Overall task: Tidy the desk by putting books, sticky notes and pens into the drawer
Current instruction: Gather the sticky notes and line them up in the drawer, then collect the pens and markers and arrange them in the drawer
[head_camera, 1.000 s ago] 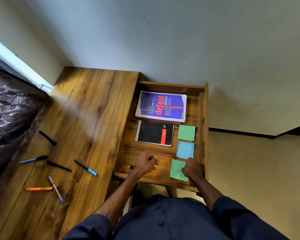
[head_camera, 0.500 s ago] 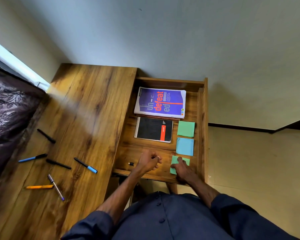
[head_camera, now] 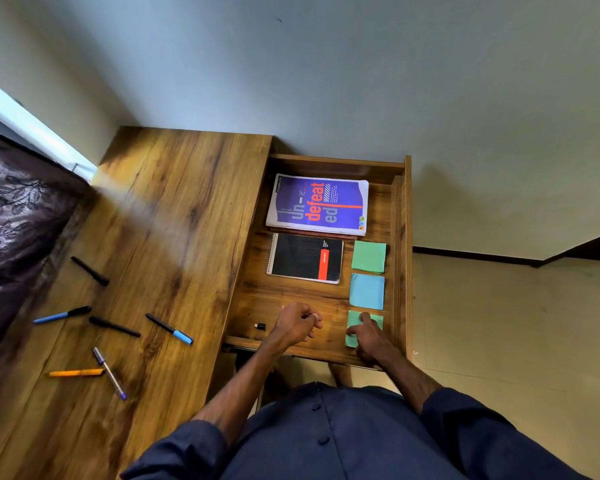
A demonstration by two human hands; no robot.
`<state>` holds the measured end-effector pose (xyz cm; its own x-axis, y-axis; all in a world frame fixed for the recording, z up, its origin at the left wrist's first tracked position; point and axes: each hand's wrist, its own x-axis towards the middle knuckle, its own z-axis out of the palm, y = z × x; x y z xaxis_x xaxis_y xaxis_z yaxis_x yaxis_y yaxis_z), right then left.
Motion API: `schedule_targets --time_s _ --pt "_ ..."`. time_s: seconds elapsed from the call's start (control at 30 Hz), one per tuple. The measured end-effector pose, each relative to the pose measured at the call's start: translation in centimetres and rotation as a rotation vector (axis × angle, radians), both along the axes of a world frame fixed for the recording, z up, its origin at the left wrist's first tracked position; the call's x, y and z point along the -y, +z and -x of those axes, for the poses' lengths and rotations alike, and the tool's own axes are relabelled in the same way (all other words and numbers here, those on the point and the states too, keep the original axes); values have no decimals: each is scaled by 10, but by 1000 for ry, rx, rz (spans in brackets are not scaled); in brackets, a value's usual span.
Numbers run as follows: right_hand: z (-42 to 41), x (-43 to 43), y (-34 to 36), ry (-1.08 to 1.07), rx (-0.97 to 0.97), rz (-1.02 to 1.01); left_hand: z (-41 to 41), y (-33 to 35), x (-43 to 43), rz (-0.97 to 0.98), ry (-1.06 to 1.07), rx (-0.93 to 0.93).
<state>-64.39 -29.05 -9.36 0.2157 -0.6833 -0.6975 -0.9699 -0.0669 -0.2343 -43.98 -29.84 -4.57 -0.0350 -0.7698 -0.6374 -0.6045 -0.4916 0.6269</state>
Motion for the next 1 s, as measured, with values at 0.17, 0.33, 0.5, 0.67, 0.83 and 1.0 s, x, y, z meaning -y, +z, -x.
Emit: schedule_targets --time_s 0.17,0.33,0.5,0.67,0.83,1.0 --pt "-2 0 4 -65 51 67 0 2 -2 10 -20 8" --pt "-10 11 16 -207 157 274 -7 6 -2 43 -20 22" --pt "-42 29 35 -216 310 388 -20 14 -4 95 35 71" --pt "-93 40 54 -105 510 440 -48 25 -12 194 128 145" --pt "-153 39 71 22 674 446 -91 36 -27 257 332 150" --pt "-216 33 84 178 748 429 -153 45 -55 242 513 169"
